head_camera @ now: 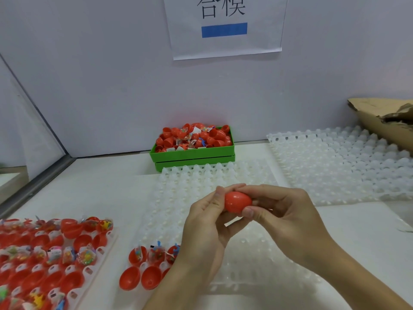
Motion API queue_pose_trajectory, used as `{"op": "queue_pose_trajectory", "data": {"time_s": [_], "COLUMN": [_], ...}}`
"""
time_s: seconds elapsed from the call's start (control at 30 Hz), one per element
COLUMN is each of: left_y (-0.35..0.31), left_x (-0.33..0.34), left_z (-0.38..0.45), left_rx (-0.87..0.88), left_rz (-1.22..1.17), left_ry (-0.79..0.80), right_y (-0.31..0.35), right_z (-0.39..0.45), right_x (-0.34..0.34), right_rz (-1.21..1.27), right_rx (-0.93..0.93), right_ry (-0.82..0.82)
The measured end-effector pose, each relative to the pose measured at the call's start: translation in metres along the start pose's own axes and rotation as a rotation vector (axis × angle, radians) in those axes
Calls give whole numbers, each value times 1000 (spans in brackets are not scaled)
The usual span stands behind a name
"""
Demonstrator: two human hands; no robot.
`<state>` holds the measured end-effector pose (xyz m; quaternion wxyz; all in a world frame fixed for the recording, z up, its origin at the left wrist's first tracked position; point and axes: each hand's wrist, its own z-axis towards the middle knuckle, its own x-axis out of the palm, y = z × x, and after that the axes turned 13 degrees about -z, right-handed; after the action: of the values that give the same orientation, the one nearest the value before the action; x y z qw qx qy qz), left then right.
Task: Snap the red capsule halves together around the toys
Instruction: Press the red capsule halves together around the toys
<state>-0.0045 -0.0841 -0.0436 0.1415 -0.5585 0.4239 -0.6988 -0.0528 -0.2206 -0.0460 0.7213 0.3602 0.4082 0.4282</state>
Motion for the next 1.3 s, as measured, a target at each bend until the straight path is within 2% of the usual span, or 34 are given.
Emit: {"op": "queue_pose_trajectory", "data": {"time_s": [0.1, 0.27, 0.43, 0.6, 0.7, 0.77, 0.87, 0.97, 1.13, 1.2, 1.3], "left_y": [-1, -10, -7, -6, -7, -7, -7, -6, -8, -8, -6], "left_x": [-5, -14, -14, -15, -13, -11, -9, -7, -2, -2, -2], "left_z": [1, 1, 1, -1, -3, -4, -6, -6, -3, -3, -2], "left_rx": [110, 254, 287, 301, 335, 358, 334, 232, -75, -130, -151], "left_rz": [220, 531, 663, 673, 714, 718, 693, 600, 20, -83, -116], "left_ry": [-15, 74, 0, -14, 14, 48, 97, 161, 41, 20, 35], "right_y": [-1, -1, -7, -8, -6, -2, 3, 8, 0, -2, -2], "right_z": [1, 4, 1, -4, -3, -1, 1, 2, 3, 4, 4], "right_x": [-1, -7, -4, 2, 4, 2, 0, 1, 0, -1, -3], "right_rz": [-36, -196, -323, -313, -256, -103, 53, 98, 167, 222, 237], "right_rx": [13, -34, -154, -158, -102, -6, 73, 74, 116, 125, 128], "right_ry": [-52, -78, -130, -154, -156, -144, -168, -190, -205, -200, -203]}}
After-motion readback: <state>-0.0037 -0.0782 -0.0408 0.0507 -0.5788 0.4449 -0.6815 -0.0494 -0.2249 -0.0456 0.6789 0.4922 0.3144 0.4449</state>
